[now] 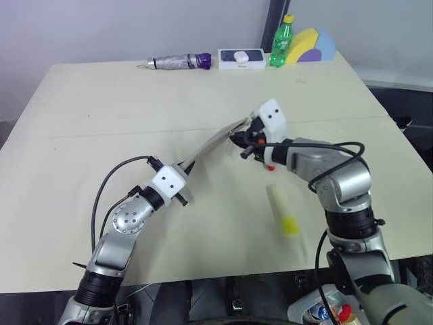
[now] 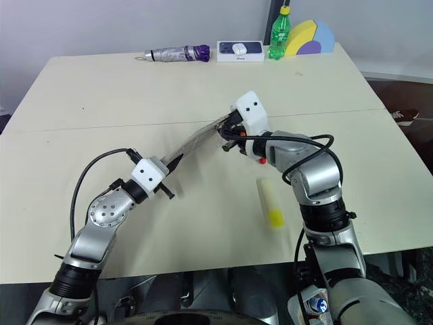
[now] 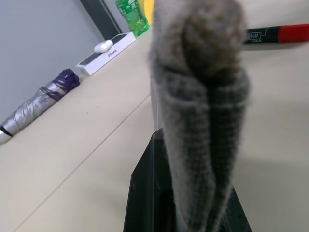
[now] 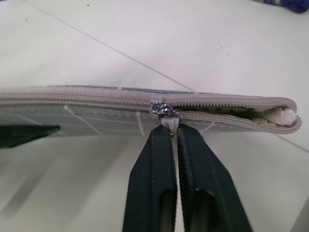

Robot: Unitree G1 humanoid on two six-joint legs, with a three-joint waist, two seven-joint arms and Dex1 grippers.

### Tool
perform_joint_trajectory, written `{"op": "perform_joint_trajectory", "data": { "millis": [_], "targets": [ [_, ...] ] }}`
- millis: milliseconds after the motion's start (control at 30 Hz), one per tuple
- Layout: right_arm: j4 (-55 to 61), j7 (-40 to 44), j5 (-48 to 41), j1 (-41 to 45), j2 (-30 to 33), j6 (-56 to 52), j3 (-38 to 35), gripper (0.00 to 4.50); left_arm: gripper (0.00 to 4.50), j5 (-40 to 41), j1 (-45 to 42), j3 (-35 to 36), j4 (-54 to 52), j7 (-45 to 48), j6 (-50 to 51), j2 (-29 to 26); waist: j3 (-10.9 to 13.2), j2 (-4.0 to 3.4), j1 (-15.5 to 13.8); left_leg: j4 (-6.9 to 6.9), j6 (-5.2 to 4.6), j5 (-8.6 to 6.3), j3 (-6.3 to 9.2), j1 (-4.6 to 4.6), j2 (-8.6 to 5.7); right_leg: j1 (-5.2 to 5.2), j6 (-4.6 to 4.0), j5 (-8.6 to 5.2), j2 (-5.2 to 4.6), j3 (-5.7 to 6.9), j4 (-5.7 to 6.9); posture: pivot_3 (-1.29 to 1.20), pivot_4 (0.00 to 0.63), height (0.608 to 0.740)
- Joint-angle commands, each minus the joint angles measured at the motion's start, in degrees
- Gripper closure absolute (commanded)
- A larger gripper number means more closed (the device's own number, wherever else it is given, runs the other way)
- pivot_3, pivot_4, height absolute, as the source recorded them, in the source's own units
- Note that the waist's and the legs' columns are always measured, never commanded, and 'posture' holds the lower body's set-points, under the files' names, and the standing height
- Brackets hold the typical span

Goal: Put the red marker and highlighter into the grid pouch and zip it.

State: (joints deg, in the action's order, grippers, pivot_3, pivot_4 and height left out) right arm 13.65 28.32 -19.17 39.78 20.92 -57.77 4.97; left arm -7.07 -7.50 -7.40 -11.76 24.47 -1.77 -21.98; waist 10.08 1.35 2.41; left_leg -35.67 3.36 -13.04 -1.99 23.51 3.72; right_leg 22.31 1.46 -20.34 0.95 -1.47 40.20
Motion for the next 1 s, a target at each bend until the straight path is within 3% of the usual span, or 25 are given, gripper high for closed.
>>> {"op": "perform_joint_trajectory", "data": {
  "millis": [33,633,1000],
  "targets": [
    [1.8,-0.4,-1.4,1.5,-1.0,-0.2,-0.9,4.46,4.5,-1.6,-0.3,-0.2,-0.2,-1.2,-2.2,-0.2,0.0,0.0,0.0,0.0,0.0,0.0,0.0,0.0,0.0,0.0,0.0,0.0,0.0,0.0,0.0,0.0,0.15,0.74],
    [12.4,8.6,-4.2,2.3,2.5,-1.0,12.4,4.46,4.5,-4.8,-1.3,-2.4,2.6,-2.8,-4.5,0.7,0.0,0.0,0.0,0.0,-0.01,0.0,0.01,0.0,0.0,0.0,0.0,0.0,0.0,0.01,0.0,0.0,0.15,0.74],
    [16.6,13.6,-6.2,2.8,3.7,0.3,13.7,4.46,4.5,-7.0,-2.0,-2.6,4.2,-4.8,-4.3,1.1,0.0,0.0,0.0,-0.02,-0.01,-0.01,0.03,0.0,0.0,0.0,0.0,0.0,0.0,0.02,0.0,0.0,0.15,0.74]
  ]
}}
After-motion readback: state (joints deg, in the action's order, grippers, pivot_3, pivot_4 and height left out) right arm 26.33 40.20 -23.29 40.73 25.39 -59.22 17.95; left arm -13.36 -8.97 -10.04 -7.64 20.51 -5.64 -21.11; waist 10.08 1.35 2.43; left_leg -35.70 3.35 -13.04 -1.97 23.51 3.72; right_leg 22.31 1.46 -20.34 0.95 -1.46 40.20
